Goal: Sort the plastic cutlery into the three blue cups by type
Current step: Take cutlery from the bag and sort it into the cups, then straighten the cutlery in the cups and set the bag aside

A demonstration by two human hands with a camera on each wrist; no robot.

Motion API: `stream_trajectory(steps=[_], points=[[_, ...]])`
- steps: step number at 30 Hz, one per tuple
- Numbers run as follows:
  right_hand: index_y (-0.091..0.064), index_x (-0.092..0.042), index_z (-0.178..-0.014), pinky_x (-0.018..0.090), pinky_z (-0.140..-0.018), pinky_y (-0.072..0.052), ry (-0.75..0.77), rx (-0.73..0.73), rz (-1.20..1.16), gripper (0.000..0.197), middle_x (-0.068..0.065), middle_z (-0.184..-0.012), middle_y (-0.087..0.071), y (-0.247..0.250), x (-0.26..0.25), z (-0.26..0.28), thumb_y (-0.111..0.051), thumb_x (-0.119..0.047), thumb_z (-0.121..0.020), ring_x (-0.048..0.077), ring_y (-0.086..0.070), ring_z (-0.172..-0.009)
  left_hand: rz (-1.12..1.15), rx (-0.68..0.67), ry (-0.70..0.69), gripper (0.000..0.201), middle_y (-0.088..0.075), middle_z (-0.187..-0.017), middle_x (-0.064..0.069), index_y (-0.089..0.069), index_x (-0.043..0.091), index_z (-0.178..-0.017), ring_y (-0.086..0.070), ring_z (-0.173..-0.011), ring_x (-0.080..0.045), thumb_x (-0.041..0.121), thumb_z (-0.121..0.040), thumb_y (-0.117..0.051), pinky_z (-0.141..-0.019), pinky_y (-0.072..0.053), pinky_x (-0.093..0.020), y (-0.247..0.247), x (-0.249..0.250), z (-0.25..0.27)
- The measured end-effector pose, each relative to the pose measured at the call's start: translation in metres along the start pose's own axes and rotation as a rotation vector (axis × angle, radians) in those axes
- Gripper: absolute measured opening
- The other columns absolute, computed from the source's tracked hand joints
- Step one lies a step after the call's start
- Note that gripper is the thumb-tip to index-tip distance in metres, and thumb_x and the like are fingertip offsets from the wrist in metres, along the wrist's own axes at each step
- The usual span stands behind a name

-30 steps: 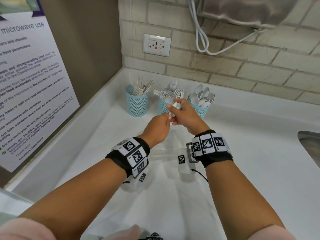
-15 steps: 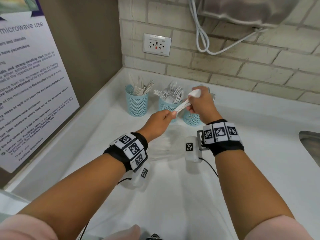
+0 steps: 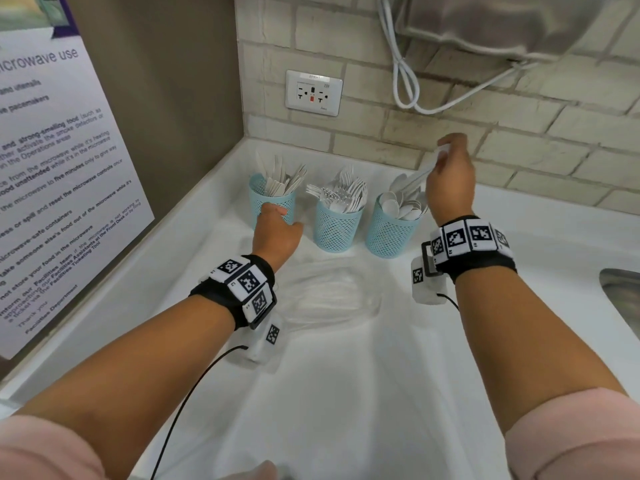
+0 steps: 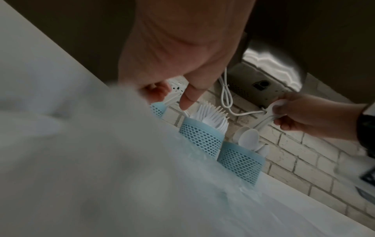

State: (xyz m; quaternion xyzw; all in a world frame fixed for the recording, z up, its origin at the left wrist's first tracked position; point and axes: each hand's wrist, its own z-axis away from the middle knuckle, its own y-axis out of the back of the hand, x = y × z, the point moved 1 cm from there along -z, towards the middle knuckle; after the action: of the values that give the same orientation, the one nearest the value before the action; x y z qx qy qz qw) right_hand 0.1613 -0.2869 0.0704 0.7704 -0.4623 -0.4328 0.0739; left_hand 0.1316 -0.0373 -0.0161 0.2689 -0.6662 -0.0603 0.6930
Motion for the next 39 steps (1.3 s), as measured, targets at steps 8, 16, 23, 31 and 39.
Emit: stream_trajectory(steps=[8, 16, 23, 31, 39], points=[[-0.054, -0.006, -0.116, 0.037, -0.077, -0.038, 0.106, -0.291, 0.396, 0.035, 0.021, -0.101, -0.064, -0.031, 0.005, 0.002, -0.038, 0.001, -0.086, 0.035, -0.043, -0.108, -0.058, 0.1, 0.187, 0.09, -0.023, -0.138, -0.013, -0.021, 0.009, -0.136, -0.027, -0.129, -0.029, 0.021, -0.069, -0.079, -0.101, -0.034, -0.038, 0.006, -0.004, -0.018], [-0.049, -0.016, -0.128, 0.047, -0.103, -0.023, 0.007, -0.575, 0.519, 0.04, 0.004, -0.133, -0.047, -0.048, 0.001, 0.014, -0.029, -0.033, -0.098, 0.029, -0.028, -0.131, 0.02, 0.06, 0.214, 0.118, -0.016, -0.149, -0.011, -0.006, 0.009, -0.146, -0.02, -0.139, -0.027, 0.027, -0.061, -0.087, -0.112, -0.027, -0.037, 0.008, -0.012, -0.045], [-0.039, -0.02, -0.136, 0.049, -0.108, -0.015, -0.059, -0.674, 0.538, 0.048, 0.003, -0.146, -0.033, -0.048, 0.003, 0.018, -0.025, -0.046, -0.098, 0.027, -0.016, -0.14, 0.167, -0.037, 0.165, 0.129, -0.031, -0.146, -0.009, -0.001, 0.016, -0.147, -0.035, -0.133, -0.026, 0.022, -0.054, -0.09, -0.112, -0.032, -0.042, 0.011, -0.025, -0.067], [-0.054, -0.016, -0.127, 0.038, -0.098, -0.03, 0.179, -0.376, 0.25, 0.037, 0.007, -0.133, -0.052, -0.054, -0.077, 0.046, -0.049, -0.021, -0.091, 0.031, -0.036, -0.123, 0.279, -0.109, 0.123, 0.123, -0.032, -0.148, -0.006, 0.003, 0.015, -0.148, -0.037, -0.133, -0.021, 0.011, -0.063, -0.086, -0.112, -0.032, -0.037, 0.011, -0.039, -0.081], [-0.05, 0.0, -0.128, 0.017, -0.084, -0.039, 0.039, -0.735, -0.096, 0.043, 0.015, -0.125, -0.056, -0.108, -0.129, 0.085, -0.057, -0.015, -0.088, 0.024, -0.052, -0.114, 0.311, -0.12, 0.135, 0.102, -0.041, -0.142, -0.009, -0.008, 0.024, -0.149, -0.045, -0.127, -0.026, 0.012, -0.073, -0.076, -0.109, -0.036, -0.044, 0.012, -0.041, -0.095]])
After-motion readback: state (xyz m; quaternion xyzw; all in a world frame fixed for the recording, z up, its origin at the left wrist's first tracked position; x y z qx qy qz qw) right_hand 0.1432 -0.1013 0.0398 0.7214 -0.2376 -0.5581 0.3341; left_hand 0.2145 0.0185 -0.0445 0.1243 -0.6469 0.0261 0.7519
